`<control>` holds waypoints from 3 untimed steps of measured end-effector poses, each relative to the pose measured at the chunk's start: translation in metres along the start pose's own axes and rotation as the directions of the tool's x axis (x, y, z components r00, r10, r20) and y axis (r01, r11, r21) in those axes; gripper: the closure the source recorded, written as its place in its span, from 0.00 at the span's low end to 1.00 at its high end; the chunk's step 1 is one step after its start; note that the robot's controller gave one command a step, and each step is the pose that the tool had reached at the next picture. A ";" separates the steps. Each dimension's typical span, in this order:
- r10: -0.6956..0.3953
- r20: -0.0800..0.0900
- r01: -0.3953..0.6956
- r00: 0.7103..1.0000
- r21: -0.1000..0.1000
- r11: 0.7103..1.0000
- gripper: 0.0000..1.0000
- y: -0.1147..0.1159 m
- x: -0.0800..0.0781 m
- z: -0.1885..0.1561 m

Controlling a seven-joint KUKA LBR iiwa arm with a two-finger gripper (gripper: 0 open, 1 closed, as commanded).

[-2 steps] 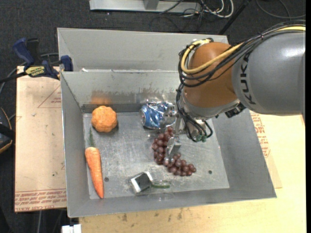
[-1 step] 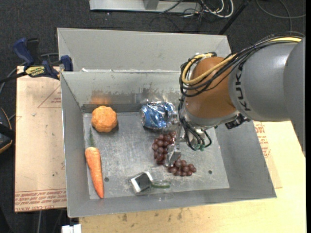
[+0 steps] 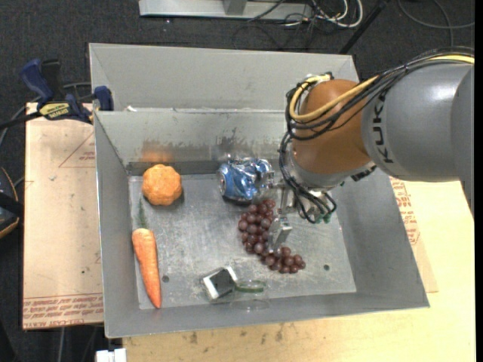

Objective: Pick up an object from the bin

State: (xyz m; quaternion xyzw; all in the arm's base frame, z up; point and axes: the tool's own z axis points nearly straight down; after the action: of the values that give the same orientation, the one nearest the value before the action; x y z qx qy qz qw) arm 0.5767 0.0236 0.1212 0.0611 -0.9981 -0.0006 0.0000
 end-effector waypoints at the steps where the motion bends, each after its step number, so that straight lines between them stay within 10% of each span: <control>1: -0.381 0.002 0.381 0.925 0.001 0.925 0.00 0.004 -0.011 -0.011; 2: -0.144 0.002 0.144 0.990 0.000 0.990 0.00 0.001 -0.003 0.019; 3: -0.527 0.005 0.527 0.850 -0.003 0.850 1.00 0.003 -0.025 0.034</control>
Offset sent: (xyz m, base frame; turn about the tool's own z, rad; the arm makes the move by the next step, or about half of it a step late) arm -0.0063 -0.0031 -0.0512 0.1145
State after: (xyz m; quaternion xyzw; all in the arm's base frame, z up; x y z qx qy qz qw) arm 0.6014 0.0297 0.0868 0.3320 -0.9433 -0.0030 -0.0019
